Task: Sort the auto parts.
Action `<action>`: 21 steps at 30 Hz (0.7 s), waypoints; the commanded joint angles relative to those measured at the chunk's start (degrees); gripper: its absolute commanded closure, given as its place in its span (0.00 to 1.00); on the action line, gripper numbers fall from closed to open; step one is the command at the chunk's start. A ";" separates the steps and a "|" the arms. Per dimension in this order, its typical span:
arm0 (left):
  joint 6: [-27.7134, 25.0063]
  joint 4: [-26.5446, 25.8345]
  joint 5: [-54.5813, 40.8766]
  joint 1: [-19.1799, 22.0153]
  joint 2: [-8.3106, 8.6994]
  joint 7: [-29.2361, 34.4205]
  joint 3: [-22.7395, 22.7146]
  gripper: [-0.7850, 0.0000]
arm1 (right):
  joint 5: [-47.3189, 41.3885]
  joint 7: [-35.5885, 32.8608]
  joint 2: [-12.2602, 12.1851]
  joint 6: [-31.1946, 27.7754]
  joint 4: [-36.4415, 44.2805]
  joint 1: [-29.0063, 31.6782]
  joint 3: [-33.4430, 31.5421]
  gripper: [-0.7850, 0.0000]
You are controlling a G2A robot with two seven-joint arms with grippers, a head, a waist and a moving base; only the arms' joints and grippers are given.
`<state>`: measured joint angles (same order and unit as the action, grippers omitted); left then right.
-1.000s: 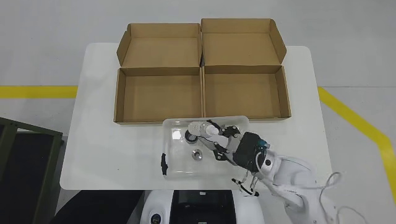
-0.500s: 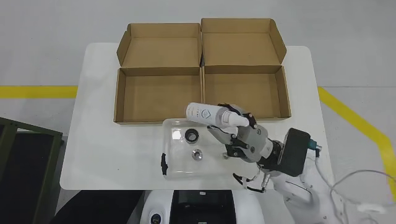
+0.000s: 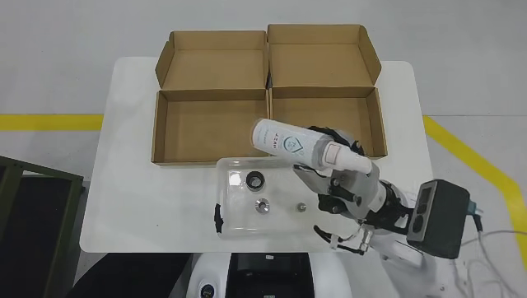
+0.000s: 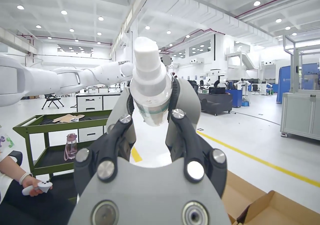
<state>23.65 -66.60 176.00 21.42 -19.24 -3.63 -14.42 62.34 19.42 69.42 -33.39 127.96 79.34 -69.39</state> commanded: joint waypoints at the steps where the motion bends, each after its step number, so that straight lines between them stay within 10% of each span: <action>1: 0.00 0.00 0.00 0.00 0.00 0.00 0.00 0.00 | 0.45 1.13 0.09 -0.08 -0.13 -0.38 0.33 1.00; 21: 0.00 0.00 0.00 0.00 0.00 0.00 0.00 0.00 | 3.08 -9.55 -0.33 -0.30 -10.57 2.04 0.87 1.00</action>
<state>23.65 -66.60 176.00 21.42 -19.24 -3.63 -14.42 65.23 10.80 69.14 -33.85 118.21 81.33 -68.41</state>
